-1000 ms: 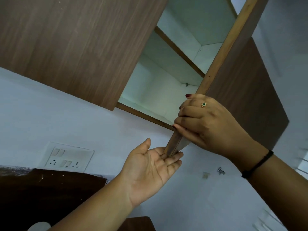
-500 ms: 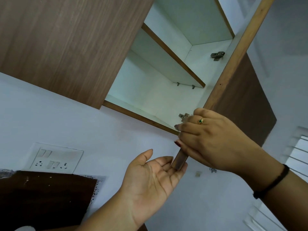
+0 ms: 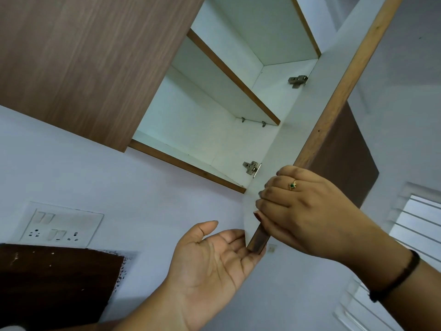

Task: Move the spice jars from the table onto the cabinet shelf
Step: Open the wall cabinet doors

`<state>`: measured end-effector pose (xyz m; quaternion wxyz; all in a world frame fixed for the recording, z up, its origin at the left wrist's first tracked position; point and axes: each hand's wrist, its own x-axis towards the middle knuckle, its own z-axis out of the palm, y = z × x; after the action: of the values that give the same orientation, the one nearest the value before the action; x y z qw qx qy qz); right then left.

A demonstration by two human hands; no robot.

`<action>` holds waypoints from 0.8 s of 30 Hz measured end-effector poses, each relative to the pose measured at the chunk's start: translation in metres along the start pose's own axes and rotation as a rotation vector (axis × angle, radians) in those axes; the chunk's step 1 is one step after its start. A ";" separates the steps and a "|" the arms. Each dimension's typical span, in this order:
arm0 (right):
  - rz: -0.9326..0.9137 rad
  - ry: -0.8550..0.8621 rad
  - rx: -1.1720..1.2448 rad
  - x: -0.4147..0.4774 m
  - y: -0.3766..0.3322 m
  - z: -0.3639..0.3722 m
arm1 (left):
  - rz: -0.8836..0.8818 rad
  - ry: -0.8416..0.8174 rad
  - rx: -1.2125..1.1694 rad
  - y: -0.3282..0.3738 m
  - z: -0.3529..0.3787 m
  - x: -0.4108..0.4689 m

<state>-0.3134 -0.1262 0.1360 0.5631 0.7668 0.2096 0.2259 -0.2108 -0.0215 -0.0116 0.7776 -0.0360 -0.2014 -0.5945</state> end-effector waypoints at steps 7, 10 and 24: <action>-0.018 0.070 0.002 -0.010 0.001 0.003 | -0.035 -0.071 0.042 -0.004 0.005 -0.002; -0.039 0.109 -0.001 -0.017 0.001 0.004 | -0.054 -0.084 0.066 -0.006 0.005 0.000; -0.009 0.116 -0.031 -0.090 0.003 -0.004 | -0.180 -0.078 0.051 -0.050 0.003 0.027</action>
<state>-0.3886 -0.1755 0.1305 0.5626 0.7427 0.2418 0.2708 -0.2528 -0.0595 -0.0084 0.7133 -0.0211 -0.2491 -0.6548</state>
